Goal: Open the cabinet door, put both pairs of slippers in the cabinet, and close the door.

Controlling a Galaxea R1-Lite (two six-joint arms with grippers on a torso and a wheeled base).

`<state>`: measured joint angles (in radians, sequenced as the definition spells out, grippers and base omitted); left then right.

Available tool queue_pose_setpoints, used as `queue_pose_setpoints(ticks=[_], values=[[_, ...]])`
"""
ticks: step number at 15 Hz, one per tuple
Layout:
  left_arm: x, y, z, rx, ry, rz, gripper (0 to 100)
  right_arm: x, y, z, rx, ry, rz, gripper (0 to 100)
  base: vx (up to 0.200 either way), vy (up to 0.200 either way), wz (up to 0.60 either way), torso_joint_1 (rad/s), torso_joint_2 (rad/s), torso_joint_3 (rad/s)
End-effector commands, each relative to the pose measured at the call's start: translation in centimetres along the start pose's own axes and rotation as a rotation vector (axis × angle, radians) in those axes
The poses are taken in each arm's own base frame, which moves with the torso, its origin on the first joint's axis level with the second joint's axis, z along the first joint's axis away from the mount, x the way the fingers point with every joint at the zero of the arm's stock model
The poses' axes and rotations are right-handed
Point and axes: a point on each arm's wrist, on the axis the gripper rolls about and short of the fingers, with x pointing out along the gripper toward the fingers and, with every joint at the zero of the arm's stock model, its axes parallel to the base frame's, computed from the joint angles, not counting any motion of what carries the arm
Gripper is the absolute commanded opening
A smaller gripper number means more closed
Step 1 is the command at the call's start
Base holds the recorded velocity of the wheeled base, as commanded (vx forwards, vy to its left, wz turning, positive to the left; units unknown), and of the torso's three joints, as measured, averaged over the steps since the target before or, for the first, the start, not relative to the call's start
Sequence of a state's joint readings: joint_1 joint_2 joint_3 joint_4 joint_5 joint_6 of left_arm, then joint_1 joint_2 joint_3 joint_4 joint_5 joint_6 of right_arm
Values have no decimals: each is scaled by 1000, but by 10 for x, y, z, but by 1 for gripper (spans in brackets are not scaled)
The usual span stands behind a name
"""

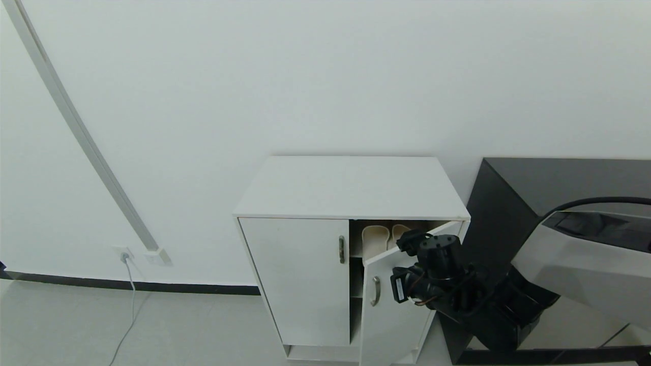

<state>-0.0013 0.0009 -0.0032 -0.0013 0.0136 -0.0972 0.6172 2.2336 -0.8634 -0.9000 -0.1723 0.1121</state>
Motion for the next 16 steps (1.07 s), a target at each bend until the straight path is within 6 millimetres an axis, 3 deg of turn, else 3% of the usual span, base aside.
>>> queue_pose_setpoints(ticks=[1,16], values=[[0,0,0,1,1,0,0,11,-4,0,7,-6,-12,0,0,0,0,0,0,0],[0,0,0,1,1,0,0,61,-12,17,39,-102,-39,0,0,0,0,0,0,0]])
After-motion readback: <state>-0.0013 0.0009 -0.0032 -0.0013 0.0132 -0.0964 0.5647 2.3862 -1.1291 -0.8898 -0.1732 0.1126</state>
